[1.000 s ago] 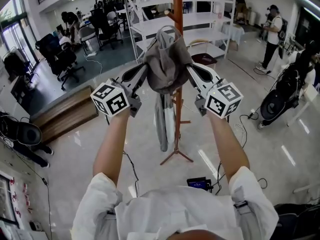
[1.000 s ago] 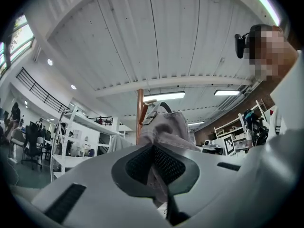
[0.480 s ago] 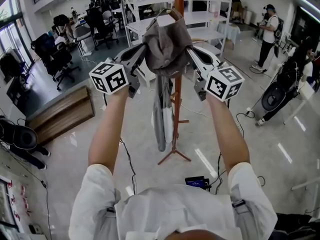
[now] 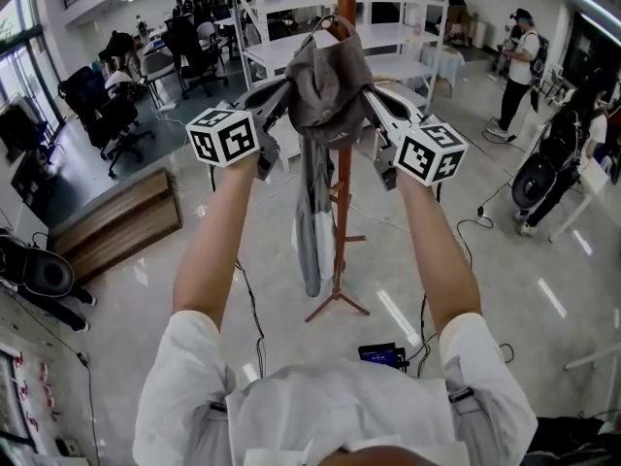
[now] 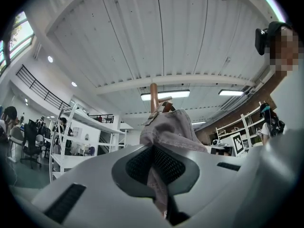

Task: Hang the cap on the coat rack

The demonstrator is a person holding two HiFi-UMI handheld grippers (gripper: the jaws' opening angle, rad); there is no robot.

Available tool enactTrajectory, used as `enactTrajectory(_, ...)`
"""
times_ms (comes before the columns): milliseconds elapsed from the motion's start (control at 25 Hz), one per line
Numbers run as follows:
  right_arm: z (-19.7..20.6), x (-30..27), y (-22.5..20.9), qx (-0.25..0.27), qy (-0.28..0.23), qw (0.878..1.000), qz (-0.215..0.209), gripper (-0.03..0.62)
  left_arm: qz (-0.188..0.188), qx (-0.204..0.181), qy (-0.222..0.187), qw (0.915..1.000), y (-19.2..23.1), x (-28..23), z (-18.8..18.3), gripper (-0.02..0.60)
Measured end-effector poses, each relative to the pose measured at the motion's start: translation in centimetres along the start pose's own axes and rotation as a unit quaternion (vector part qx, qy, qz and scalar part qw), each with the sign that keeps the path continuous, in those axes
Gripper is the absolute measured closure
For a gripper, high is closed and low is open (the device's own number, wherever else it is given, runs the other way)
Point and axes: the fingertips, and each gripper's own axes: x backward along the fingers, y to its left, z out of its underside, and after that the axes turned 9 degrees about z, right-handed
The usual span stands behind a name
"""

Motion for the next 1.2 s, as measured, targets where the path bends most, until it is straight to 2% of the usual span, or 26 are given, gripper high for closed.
enactTrajectory(360,1.8,1.2,-0.5,-0.015,0.023,1.0,0.013,0.566,0.012,0.03,0.012,0.9994,-1.2,0.0,2.3,0.565)
enactTrajectory(560,3.1,0.4,-2.0,-0.019,0.031,0.999,0.013,0.565,0.013,0.039,0.011,0.9991,-0.3,-0.9,3.8,0.565)
enactTrajectory(760,3.0,0.5,-2.6,-0.019,0.036,0.999,0.021,0.566,0.013,0.041,0.012,0.999,-0.5,-1.3,3.7,0.565)
enactTrajectory(1000,5.1,0.0,-4.5,-0.043,0.049,0.997,0.033,0.566,0.019,0.055,0.019,0.9981,0.0,-2.3,5.3,0.565)
enactTrajectory(1200,5.3,0.1,-4.6,-0.042,0.04,0.998,0.031,0.565,0.023,0.063,0.001,0.9978,-0.4,-2.3,5.7,0.565)
